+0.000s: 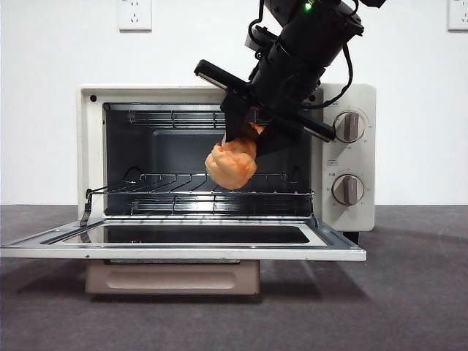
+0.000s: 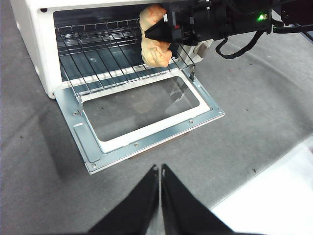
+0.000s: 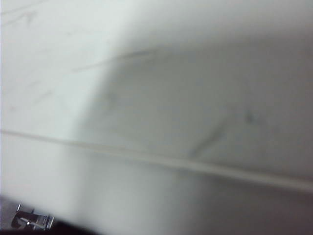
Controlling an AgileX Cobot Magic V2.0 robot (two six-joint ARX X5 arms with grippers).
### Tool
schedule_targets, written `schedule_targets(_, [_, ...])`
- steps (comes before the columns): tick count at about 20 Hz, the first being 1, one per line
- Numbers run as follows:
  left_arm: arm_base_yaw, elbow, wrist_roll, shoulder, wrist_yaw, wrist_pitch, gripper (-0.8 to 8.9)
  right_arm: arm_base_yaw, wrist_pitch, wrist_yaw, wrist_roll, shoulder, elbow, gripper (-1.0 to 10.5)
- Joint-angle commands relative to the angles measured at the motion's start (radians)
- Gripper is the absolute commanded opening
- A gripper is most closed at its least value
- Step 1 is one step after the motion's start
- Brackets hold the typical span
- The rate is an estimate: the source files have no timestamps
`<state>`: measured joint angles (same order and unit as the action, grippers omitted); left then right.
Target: The left arm flap open the oven, the right arm pick bread and place it into oven, the left arm flap close the oven
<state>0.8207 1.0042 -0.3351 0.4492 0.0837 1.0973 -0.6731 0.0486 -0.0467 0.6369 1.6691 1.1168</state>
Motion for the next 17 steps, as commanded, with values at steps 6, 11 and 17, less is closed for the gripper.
schedule_targets(6, [0.009, 0.018, 0.005, 0.001, 0.006, -0.012, 0.11, -0.008, 0.011, -0.001, 0.01, 0.023, 0.02, 4.2])
schedule_targets(11, [0.009, 0.018, 0.003, 0.001, 0.006, 0.011, 0.11, -0.011, 0.021, 0.025, 0.002, -0.007, 0.021, 4.5])
schedule_targets(17, [0.009, 0.018, 0.004, 0.003, 0.098, 0.009, 0.11, -0.035, 0.222, 0.136, -0.09, -0.163, 0.021, 4.5])
